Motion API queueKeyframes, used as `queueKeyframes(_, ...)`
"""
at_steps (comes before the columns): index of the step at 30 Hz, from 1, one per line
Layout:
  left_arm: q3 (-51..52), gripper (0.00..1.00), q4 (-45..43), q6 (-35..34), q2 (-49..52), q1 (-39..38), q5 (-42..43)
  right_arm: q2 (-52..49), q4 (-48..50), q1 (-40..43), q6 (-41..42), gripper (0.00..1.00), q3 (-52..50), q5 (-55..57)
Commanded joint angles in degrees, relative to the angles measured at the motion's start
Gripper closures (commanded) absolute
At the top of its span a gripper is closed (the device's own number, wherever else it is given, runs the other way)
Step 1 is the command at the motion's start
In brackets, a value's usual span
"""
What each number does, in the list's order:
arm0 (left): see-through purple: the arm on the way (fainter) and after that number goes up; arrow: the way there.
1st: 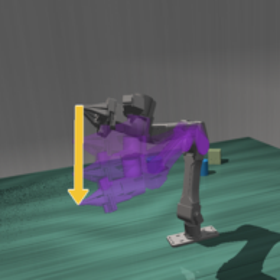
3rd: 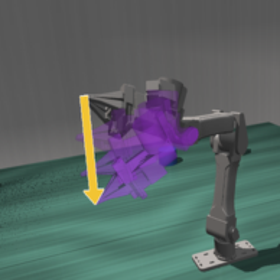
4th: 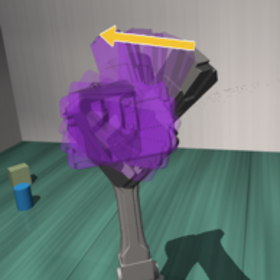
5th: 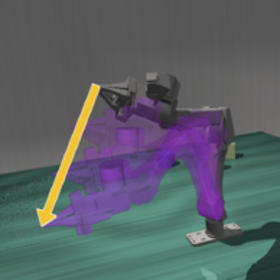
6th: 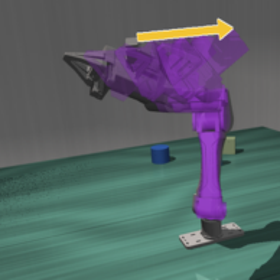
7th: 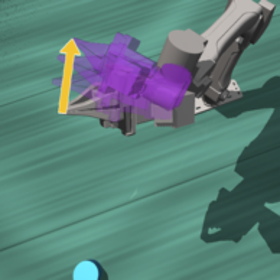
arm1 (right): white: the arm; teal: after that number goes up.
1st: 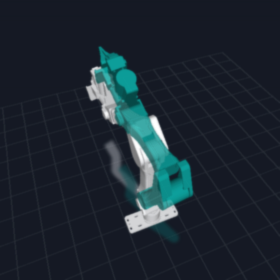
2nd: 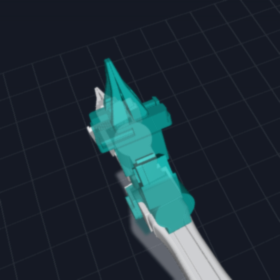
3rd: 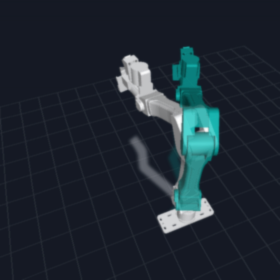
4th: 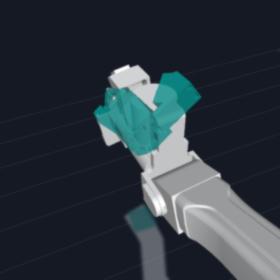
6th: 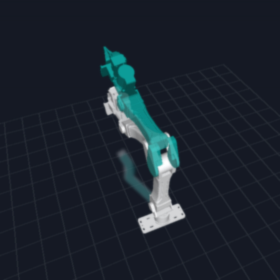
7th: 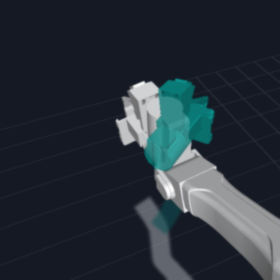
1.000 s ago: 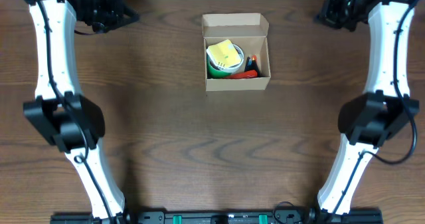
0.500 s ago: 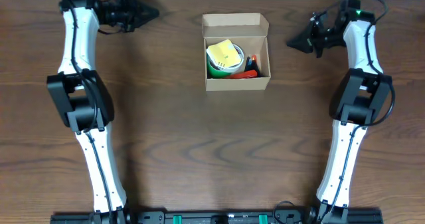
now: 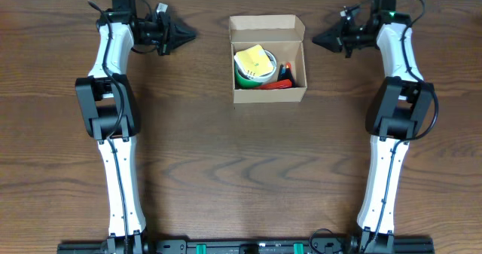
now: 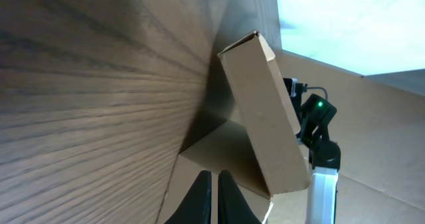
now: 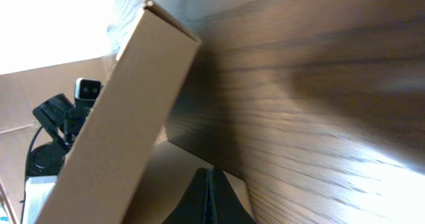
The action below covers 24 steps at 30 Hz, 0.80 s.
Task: Pack container
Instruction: 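Move both grippers to the box's back lid flap corners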
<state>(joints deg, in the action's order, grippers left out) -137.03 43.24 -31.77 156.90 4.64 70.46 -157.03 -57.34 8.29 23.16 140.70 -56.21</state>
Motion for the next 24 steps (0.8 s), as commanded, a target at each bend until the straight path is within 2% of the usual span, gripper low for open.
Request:
queueKeyframes(1, -0.70, 0.94, -0.28, -2.60, 0.31, -1.11, -0.13, -0.24, 1.01, -2.36, 2.80, 0.99, 0.04, -1.92)
queueKeyframes(9, -0.70, 0.94, 0.00, -5.33, 0.31, -4.00, -1.51, -0.28, 2.82, -4.92, 4.02, 0.99, 0.04, -1.31)
queueKeyframes(24, -0.70, 0.94, -0.79, -6.01, 0.31, -7.06, -2.89, -0.28, 2.69, -4.94, 2.75, 0.99, 0.04, -1.09)
